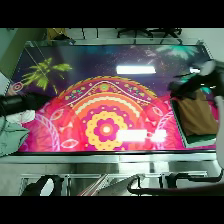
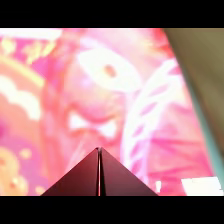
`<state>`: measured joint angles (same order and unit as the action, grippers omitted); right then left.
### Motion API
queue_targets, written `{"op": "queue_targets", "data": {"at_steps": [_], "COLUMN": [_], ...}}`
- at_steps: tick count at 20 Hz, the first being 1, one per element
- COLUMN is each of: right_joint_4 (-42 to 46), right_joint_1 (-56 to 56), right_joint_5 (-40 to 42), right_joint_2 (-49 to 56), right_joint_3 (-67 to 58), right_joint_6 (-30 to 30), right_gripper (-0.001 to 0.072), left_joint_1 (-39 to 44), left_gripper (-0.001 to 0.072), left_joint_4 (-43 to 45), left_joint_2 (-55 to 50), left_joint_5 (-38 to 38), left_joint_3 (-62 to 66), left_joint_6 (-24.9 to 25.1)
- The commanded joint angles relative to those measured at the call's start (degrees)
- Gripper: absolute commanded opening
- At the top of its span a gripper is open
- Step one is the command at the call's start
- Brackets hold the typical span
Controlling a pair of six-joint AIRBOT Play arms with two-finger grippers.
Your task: Fold the shirts.
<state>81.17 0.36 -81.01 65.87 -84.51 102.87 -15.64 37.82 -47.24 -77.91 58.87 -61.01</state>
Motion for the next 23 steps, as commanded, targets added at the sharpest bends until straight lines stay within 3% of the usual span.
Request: {"op": "queue_targets", "data": {"at_steps": [1,4,7,15,23], "right_joint_4": [2.14,0.04,-4.5,-5.42,-5.38], "right_joint_1": [14.99,21.55,21.57,21.57,21.57], "right_joint_5": [4.28,9.03,13.16,12.72,12.68], "right_joint_2": [-1.99,-6.58,-11.72,-13.33,-13.07], "right_joint_3": [11.52,24.63,33.27,34.42,34.42], "right_joint_6": [-0.94,-1.42,-5.53,-5.84,-5.84], "right_gripper": [0.0021,0.0021,0.0021,0.0024,0.0023], "left_joint_1": [5.16,11.34,16.63,18.93,18.95], "left_gripper": [0.0019,0.0019,0.0019,0.0021,0.002], "left_joint_4": [0.11,0.13,0.11,0.04,-0.52], "left_joint_2": [8.57,15.06,18.53,22.27,16.04], "left_joint_5": [3.78,7.72,9.84,12.28,10.54], "left_joint_3": [-15.72,-26.69,-30.99,-31.21,-31.21], "left_joint_6": [-1.36,-3.78,-6.29,-8.74,-9.16]}}
